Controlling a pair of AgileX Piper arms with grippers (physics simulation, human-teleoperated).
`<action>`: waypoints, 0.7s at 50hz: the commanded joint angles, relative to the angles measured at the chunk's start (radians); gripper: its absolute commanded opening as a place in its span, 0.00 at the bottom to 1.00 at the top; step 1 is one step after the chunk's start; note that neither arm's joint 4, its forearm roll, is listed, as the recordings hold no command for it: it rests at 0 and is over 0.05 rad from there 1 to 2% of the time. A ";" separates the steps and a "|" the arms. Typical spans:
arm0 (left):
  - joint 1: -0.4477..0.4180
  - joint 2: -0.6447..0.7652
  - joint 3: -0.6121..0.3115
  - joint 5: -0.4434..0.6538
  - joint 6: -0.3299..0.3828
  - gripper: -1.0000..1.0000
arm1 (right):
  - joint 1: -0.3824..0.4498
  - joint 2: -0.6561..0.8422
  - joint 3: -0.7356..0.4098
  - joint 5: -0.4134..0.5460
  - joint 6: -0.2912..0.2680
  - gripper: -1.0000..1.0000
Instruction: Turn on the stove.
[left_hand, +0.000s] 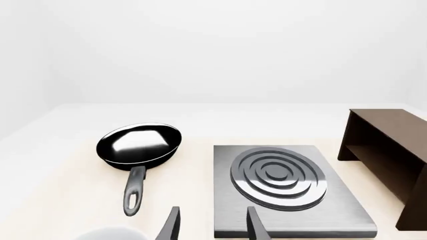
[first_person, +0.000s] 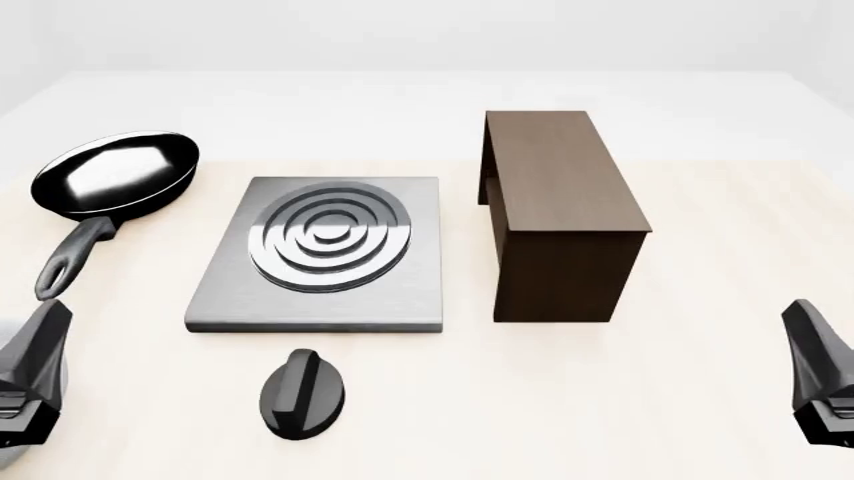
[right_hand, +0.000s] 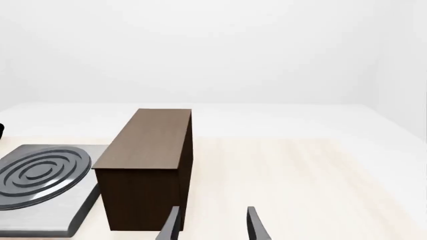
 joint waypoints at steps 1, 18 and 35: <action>-0.010 0.005 -0.007 0.001 -0.008 1.00 | 0.003 0.005 -0.003 -0.001 -0.003 1.00; -0.017 0.002 -0.019 0.029 0.001 1.00 | 0.004 0.004 -0.003 -0.001 -0.008 1.00; -0.062 0.156 -0.283 0.208 -0.046 1.00 | 0.004 0.004 -0.003 -0.001 -0.008 1.00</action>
